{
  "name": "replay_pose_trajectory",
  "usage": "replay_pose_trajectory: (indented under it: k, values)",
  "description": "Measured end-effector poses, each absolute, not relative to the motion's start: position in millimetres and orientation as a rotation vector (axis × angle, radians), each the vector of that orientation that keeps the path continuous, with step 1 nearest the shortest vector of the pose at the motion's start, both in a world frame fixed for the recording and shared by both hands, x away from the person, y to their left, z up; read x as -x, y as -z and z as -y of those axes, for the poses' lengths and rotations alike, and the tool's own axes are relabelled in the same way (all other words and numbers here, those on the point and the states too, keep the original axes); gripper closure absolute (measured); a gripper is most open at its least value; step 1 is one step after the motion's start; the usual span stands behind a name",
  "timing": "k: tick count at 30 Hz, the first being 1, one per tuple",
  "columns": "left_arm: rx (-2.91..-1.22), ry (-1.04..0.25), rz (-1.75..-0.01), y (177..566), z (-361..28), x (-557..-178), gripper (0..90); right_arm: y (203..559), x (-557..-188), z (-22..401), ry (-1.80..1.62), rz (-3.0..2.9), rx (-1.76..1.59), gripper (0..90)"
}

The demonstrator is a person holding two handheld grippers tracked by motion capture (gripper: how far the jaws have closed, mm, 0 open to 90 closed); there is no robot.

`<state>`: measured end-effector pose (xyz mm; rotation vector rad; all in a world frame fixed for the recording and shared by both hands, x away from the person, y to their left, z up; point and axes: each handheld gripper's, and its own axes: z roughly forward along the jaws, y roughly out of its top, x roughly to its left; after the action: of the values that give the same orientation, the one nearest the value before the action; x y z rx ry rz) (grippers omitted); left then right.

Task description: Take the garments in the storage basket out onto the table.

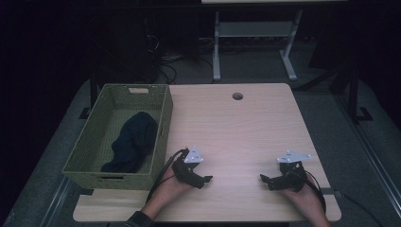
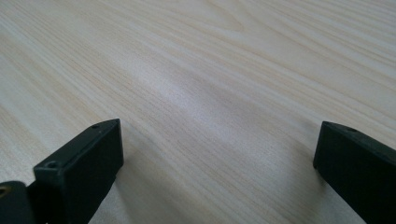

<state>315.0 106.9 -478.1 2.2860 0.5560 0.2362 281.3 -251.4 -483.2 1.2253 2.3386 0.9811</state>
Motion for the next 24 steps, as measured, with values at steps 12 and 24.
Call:
replay_pose_trajectory:
  k: [12, 24]
  values:
    - [-2.291, -0.238, -0.566, 477.6, -105.5, -315.3, 13.2, 483.1, -281.1, 251.3, -0.980, -2.340, -1.230, 1.2]
    - [-2.286, -0.236, -0.558, 478.1, -106.8, -315.3, 13.3, 483.1, -281.1, 251.3, -0.981, -2.340, -1.230, 1.2]
